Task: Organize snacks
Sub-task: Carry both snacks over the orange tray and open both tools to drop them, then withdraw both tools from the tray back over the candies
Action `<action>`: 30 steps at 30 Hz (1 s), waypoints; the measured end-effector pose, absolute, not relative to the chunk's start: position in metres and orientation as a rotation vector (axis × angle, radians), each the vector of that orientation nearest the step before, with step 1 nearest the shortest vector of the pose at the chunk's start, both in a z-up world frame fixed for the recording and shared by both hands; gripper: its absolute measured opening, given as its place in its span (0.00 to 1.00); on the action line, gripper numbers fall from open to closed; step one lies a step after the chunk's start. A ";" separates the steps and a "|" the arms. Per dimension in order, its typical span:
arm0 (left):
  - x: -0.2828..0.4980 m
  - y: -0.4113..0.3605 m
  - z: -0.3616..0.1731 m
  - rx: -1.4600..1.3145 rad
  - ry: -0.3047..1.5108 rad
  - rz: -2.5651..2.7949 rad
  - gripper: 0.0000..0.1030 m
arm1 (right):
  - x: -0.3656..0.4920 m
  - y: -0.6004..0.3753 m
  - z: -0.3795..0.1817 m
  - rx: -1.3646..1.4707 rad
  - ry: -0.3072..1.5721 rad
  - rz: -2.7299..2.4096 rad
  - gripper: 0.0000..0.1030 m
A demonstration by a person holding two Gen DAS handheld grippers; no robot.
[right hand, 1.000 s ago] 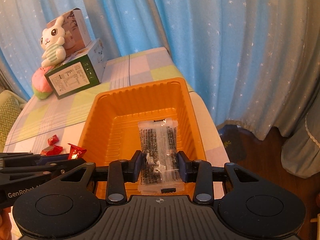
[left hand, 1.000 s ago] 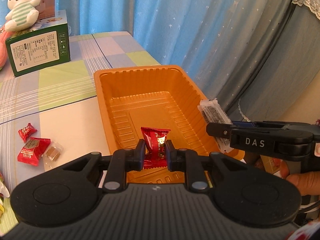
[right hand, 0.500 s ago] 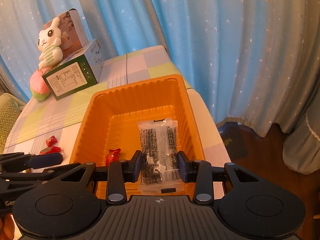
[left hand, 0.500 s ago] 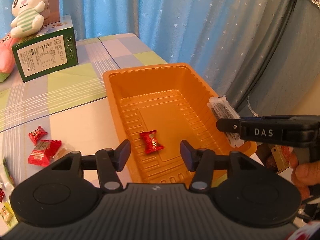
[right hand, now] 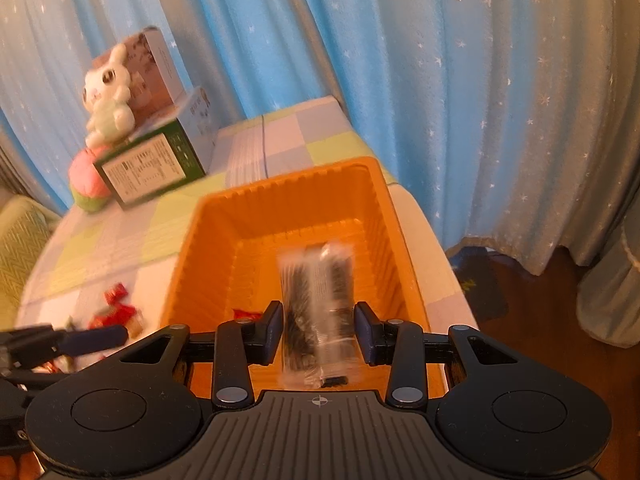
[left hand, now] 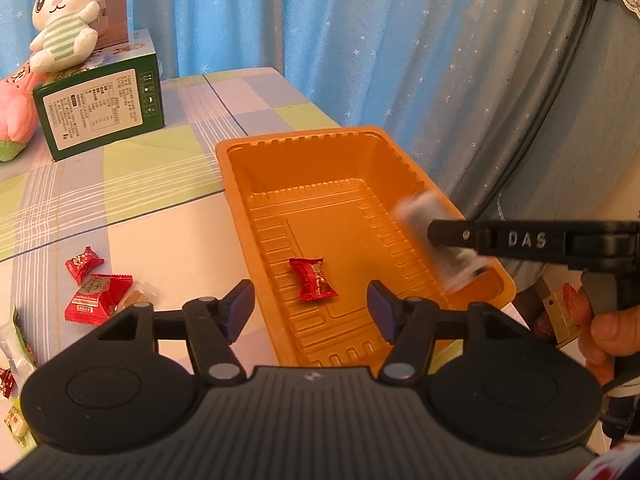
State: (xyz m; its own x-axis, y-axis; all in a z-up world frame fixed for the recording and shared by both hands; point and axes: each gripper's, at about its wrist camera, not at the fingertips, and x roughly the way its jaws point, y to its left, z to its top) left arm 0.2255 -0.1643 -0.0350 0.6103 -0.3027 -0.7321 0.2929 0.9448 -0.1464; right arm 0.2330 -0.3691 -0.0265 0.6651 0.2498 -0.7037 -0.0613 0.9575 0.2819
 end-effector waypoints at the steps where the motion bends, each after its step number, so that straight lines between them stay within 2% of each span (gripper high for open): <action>1: 0.225 -0.163 -0.035 -0.013 0.848 -0.341 0.64 | 0.233 -0.370 -0.026 0.251 0.820 0.182 0.43; 3: 0.224 -0.161 -0.035 -0.016 0.848 -0.336 0.67 | 0.233 -0.371 -0.023 0.258 0.807 0.173 0.61; 4: 0.222 -0.160 -0.034 -0.019 0.849 -0.335 0.68 | 0.232 -0.371 -0.021 0.263 0.796 0.169 0.61; 15: 0.192 -0.142 -0.023 -0.078 0.843 -0.308 0.75 | 0.202 -0.369 0.000 0.272 0.782 0.132 0.61; 30: 0.122 -0.107 0.005 -0.092 0.847 -0.258 0.79 | 0.119 -0.329 0.028 0.185 0.791 0.120 0.61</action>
State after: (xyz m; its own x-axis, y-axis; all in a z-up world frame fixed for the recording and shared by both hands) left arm 0.1221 -0.1066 0.0050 0.6330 -0.2620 -0.7285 0.1894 0.9648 -0.1824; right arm 0.1185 -0.3288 0.0276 0.6973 0.1759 -0.6949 -0.0375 0.9771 0.2096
